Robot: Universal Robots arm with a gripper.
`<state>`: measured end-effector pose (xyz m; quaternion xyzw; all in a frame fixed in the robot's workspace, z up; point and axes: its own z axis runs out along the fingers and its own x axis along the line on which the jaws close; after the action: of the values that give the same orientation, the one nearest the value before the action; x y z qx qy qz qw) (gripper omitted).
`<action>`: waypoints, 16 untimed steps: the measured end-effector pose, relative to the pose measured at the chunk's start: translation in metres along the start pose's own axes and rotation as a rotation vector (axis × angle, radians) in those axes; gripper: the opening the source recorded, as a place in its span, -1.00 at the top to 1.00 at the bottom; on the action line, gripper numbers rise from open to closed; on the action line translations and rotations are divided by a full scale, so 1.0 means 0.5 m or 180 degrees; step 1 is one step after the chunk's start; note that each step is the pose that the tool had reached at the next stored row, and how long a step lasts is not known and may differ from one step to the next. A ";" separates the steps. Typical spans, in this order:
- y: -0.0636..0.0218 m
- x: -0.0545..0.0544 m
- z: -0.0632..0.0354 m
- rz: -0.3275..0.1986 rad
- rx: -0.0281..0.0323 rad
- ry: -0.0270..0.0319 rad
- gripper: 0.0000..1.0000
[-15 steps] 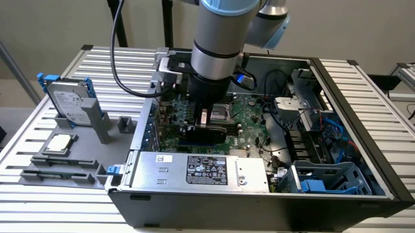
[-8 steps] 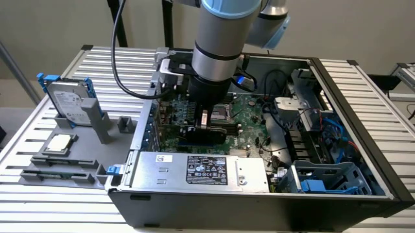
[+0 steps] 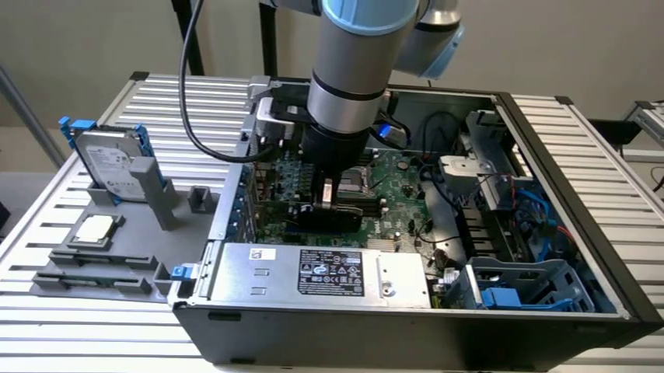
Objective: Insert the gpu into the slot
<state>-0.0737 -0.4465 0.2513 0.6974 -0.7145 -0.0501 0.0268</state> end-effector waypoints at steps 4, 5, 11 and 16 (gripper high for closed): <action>0.001 0.000 -0.011 0.0000 -0.0002 0.0000 0.34; 0.002 -0.001 -0.019 0.0000 -0.0002 0.0000 0.19; 0.008 -0.003 -0.072 -0.0005 -0.0004 0.0001 0.19; 0.012 -0.004 -0.094 -0.0007 -0.0004 0.0001 0.23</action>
<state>-0.0746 -0.4458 0.2986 0.6981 -0.7137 -0.0504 0.0272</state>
